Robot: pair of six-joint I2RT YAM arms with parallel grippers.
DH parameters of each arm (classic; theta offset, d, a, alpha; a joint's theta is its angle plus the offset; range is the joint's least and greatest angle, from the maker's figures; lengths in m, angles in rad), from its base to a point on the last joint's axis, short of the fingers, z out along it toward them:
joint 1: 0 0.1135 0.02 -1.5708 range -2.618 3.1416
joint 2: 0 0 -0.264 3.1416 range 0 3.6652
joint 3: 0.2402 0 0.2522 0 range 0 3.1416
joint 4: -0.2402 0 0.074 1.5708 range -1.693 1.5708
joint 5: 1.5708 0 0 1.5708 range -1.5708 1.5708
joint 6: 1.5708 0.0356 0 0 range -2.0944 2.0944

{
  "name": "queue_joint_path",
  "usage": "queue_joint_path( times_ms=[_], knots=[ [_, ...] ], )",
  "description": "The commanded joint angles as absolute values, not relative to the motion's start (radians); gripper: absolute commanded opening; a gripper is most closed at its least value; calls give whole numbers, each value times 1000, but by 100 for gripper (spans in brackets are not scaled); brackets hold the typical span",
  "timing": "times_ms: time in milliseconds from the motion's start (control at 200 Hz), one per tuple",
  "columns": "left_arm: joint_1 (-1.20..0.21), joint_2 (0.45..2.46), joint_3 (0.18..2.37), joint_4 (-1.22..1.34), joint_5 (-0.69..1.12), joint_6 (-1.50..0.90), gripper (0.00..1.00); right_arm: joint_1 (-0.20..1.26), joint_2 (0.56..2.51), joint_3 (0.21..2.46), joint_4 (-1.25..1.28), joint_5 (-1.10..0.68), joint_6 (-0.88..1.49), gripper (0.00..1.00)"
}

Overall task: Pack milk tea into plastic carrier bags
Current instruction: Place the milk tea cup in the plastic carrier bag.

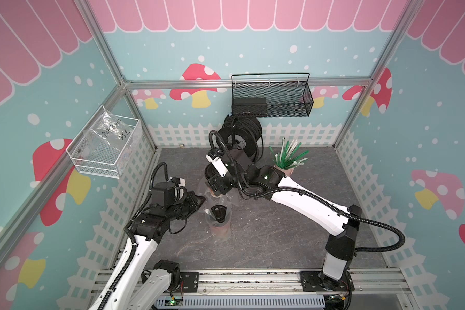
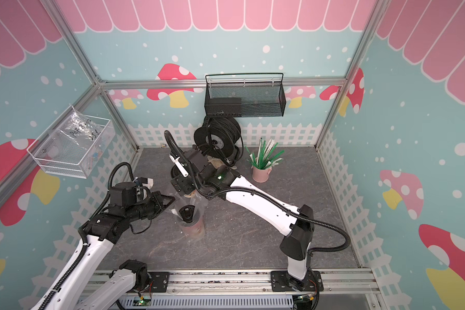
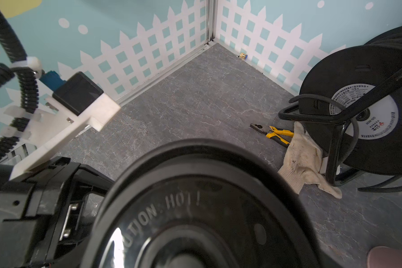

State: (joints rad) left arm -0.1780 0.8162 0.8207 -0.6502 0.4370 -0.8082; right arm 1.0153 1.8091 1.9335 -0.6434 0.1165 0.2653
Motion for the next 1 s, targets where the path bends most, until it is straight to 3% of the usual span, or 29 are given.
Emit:
queue_joint_path(
  times_ms=[0,420,991],
  knots=[
    [-172,795,830,-652,416,-818,0,1020,1824,1933,-637,131,261,80],
    [-172,789,830,-674,394,-809,0,1019,1798,1926,-637,94,271,81],
    [-173,798,836,-678,405,-788,0,1000,1940,1933,-595,140,289,84]
  ],
)
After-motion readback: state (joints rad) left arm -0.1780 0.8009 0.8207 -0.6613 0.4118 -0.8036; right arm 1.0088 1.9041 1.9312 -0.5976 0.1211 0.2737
